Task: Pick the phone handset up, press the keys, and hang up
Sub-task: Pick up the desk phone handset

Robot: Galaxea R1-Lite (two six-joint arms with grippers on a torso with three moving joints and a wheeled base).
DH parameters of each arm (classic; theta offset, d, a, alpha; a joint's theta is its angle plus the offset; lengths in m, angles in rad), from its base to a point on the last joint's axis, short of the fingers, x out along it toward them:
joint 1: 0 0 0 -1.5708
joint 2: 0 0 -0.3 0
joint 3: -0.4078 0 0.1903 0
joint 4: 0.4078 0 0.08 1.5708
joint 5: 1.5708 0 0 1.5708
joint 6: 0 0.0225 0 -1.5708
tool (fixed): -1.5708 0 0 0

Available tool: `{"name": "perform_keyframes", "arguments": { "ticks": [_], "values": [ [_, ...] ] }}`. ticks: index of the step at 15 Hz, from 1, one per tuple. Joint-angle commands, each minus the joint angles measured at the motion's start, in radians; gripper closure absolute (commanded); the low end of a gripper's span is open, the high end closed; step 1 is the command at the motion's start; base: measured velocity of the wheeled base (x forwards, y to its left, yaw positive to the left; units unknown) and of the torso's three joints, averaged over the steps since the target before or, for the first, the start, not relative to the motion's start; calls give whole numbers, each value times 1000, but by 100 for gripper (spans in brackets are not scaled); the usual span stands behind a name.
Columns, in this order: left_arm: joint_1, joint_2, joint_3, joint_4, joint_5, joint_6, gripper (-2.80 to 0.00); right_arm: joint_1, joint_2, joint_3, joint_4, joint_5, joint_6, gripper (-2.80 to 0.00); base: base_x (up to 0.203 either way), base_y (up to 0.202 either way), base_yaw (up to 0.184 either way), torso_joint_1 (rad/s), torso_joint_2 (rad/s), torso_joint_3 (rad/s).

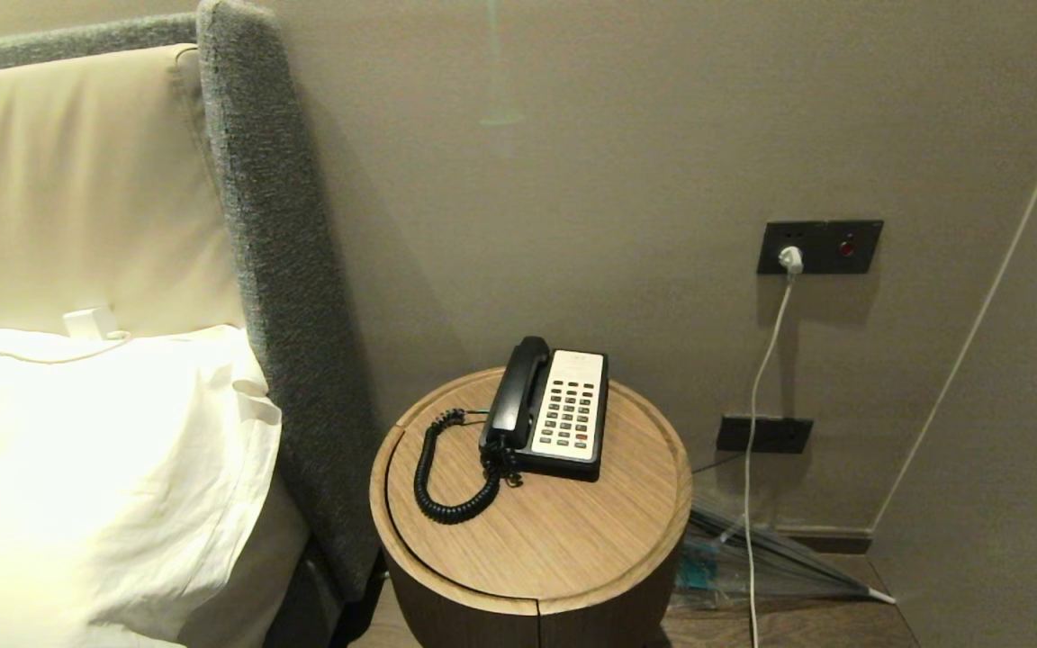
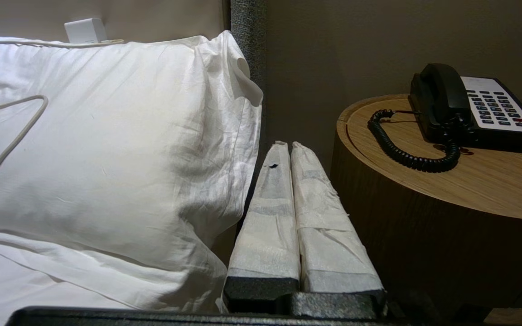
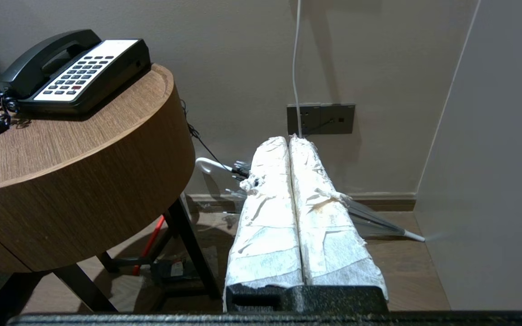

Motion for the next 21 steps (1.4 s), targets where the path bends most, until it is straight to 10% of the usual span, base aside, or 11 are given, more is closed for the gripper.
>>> {"name": "perform_keyframes", "arguments": {
  "ticks": [1, 21],
  "values": [
    [0, 0, 40, -1, 1, -1, 0, 0, -2, -1, 1, 0, 0, 0, 0, 0, 0, 0, 0, 0],
    [0, 1, 40, 0, 3, -16, 0, 0, -2, 0, 1, 0, 0, 0, 0, 0, 0, 3, 3, -159]
  ]
}}
